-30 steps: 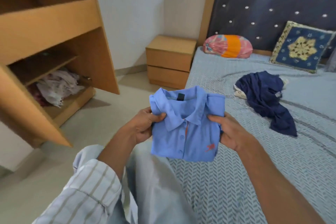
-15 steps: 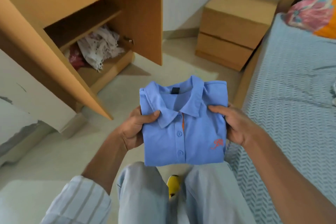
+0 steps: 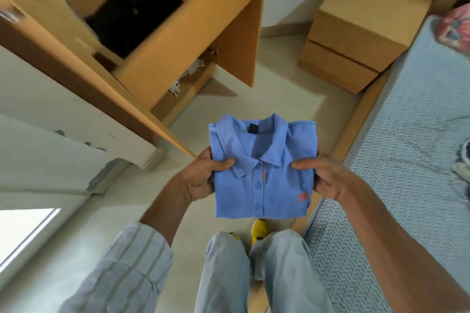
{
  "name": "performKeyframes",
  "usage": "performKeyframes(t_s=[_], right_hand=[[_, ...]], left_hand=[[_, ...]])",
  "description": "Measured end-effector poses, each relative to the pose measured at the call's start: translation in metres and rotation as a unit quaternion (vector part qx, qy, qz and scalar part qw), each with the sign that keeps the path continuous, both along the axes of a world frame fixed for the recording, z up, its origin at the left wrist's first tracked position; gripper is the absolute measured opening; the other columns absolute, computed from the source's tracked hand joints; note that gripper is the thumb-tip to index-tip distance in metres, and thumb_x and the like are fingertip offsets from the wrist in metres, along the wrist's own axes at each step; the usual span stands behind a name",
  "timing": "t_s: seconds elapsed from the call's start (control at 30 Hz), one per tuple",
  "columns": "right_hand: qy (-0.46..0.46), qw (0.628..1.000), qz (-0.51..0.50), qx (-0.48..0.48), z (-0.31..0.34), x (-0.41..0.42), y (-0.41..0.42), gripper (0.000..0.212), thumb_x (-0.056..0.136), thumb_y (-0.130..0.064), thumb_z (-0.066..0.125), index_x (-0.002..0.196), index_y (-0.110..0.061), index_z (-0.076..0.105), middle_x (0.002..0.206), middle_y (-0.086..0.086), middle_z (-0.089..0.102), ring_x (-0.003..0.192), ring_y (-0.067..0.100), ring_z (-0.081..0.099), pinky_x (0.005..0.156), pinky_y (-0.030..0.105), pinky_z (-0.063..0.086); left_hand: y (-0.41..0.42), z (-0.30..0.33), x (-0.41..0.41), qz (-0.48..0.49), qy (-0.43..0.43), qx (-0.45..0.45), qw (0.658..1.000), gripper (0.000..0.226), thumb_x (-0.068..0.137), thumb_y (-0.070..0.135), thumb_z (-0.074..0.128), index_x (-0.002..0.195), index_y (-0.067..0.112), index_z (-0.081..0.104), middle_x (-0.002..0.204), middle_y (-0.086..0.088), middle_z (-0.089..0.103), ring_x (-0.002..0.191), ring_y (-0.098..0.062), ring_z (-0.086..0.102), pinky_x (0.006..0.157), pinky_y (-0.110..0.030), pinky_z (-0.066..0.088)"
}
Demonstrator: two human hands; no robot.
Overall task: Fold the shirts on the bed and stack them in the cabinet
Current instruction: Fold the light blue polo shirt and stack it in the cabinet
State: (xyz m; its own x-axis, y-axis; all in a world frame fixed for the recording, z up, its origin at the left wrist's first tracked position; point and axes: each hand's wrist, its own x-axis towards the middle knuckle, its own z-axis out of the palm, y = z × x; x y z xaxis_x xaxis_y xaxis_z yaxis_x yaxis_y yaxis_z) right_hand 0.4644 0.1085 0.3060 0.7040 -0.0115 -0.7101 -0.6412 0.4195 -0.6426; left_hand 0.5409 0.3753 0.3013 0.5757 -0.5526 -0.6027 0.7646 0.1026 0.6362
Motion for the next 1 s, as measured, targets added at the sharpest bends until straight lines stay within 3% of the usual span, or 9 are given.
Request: performKeyframes(t_s=[0.23,0.43,0.57,0.77,0.9,1.0], right_hand=[[-0.014,1.000,0.001,-0.023,0.149,0.012,0.014,0.064,0.061,0.000,0.076,0.124,-0.005,0.063,0.108,0.019,0.074,0.089,0.036,0.073,0.065,0.041,0.061],[-0.069,0.997,0.008,-0.024,0.215,0.055,0.006,0.052,0.074,0.009,0.069,0.124,-0.002,0.061,0.112,0.026,0.070,0.095,0.042,0.071,0.082,0.052,0.060],[-0.098,0.994,0.030,-0.033,0.230,0.098,-0.003,0.048,0.081,0.015,0.063,0.126,-0.004,0.061,0.115,0.024,0.070,0.103,0.044,0.068,0.095,0.060,0.051],[-0.116,0.989,0.092,-0.006,0.227,0.202,-0.020,0.051,0.082,0.013,0.064,0.127,-0.009,0.060,0.116,0.023,0.070,0.100,0.042,0.070,0.083,0.054,0.059],[-0.119,0.978,0.169,0.001,0.229,0.282,-0.025,0.050,0.082,0.013,0.063,0.128,-0.006,0.059,0.118,0.024,0.069,0.106,0.044,0.067,0.093,0.059,0.053],[-0.128,0.963,0.234,0.036,0.230,0.340,-0.025,0.055,0.080,0.015,0.063,0.131,-0.006,0.058,0.124,0.026,0.065,0.113,0.046,0.063,0.091,0.054,0.056]], left_hand=[[0.009,0.148,0.009,-0.006,-0.022,0.029,0.999,0.058,0.077,0.003,0.070,0.133,0.006,0.056,0.120,-0.016,0.070,0.107,-0.034,0.069,0.084,-0.043,0.059],[0.005,0.212,0.046,-0.014,-0.060,0.013,0.998,0.043,0.092,-0.005,0.061,0.133,0.005,0.056,0.118,-0.017,0.071,0.104,-0.031,0.071,0.079,-0.037,0.059],[-0.003,0.228,0.075,-0.006,-0.087,0.041,0.995,0.043,0.096,-0.007,0.053,0.134,0.013,0.056,0.113,-0.010,0.074,0.099,-0.027,0.073,0.079,-0.037,0.060],[-0.012,0.225,0.142,0.078,-0.079,0.085,0.990,0.041,0.094,0.002,0.063,0.131,0.019,0.059,0.112,-0.008,0.075,0.102,-0.025,0.072,0.079,-0.036,0.058],[-0.018,0.233,0.185,0.166,-0.094,0.077,0.979,0.048,0.091,-0.002,0.064,0.132,0.024,0.057,0.114,-0.008,0.074,0.103,-0.027,0.072,0.078,-0.037,0.058],[-0.021,0.235,0.214,0.233,-0.114,0.072,0.963,0.054,0.088,-0.004,0.067,0.132,0.024,0.056,0.117,-0.012,0.072,0.105,-0.032,0.070,0.082,-0.042,0.058]])
